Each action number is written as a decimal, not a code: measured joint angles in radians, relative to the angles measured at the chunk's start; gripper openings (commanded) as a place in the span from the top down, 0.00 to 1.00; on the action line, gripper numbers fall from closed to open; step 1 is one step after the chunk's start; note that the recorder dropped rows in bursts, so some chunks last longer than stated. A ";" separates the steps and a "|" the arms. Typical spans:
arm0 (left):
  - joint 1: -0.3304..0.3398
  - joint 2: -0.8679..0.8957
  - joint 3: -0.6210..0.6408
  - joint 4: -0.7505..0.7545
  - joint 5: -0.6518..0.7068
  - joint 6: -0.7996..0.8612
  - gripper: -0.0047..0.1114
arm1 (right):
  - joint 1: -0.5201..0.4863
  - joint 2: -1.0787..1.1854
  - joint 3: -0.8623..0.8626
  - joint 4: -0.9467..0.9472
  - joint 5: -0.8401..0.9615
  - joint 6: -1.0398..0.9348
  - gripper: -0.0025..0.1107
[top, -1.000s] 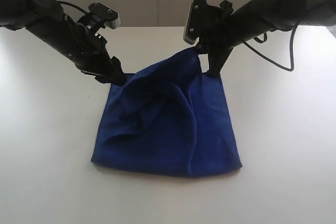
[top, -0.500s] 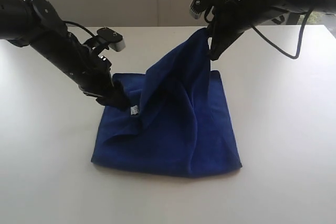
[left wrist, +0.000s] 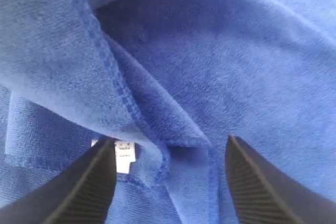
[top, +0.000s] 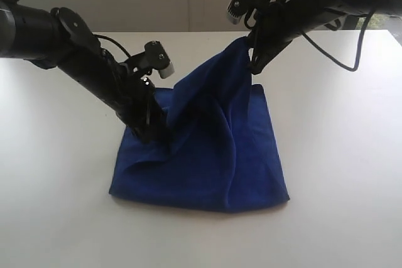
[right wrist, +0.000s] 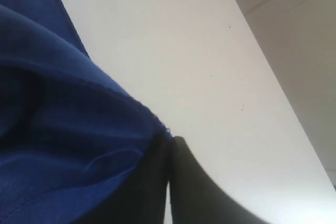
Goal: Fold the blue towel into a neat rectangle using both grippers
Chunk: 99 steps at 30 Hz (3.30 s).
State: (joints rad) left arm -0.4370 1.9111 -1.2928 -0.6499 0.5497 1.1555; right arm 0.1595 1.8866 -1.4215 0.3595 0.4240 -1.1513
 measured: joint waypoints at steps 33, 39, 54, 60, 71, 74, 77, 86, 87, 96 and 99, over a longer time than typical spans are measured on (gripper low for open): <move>-0.004 0.091 0.000 0.041 -0.151 0.049 0.96 | 0.000 0.000 0.000 0.000 0.024 0.002 0.98; -0.004 0.056 0.004 0.053 -0.151 0.037 0.96 | 0.000 -0.009 0.000 0.000 0.024 0.017 0.98; -0.004 -0.276 0.004 0.516 0.082 -0.392 0.96 | 0.000 -0.243 0.000 -0.067 0.384 0.138 0.98; -0.004 -0.486 0.004 0.512 0.288 -0.416 0.96 | 0.000 -0.423 0.000 -0.092 0.669 0.249 0.98; -0.160 -0.790 0.004 0.538 0.509 -0.516 0.96 | 0.000 -0.805 0.004 -0.066 0.797 0.376 0.98; -0.168 -0.848 0.004 0.553 0.541 -0.545 0.96 | 0.000 -0.894 0.058 -0.039 0.800 0.386 0.98; -0.168 -0.865 0.004 0.575 0.546 -0.549 0.96 | 0.000 -0.924 0.115 -0.022 0.803 0.386 0.98; -0.168 -0.867 -0.123 0.650 0.582 -0.608 0.96 | 0.000 -0.920 0.188 0.023 0.803 0.356 0.98; -0.168 -0.867 -0.131 0.658 0.582 -0.613 0.96 | 0.000 -0.920 0.188 0.029 0.803 0.356 0.98; -0.168 -0.882 -0.164 0.555 0.582 -0.650 0.96 | 0.000 -0.920 0.188 0.031 0.803 0.351 0.98; -0.168 -0.890 -0.168 0.518 0.582 -0.666 0.96 | 0.000 -0.920 0.188 0.029 0.803 0.348 0.98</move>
State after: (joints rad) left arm -0.6048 1.0215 -1.4610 -0.1322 1.1320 0.4899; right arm 0.1595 0.9663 -1.2337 0.3890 1.2274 -0.8029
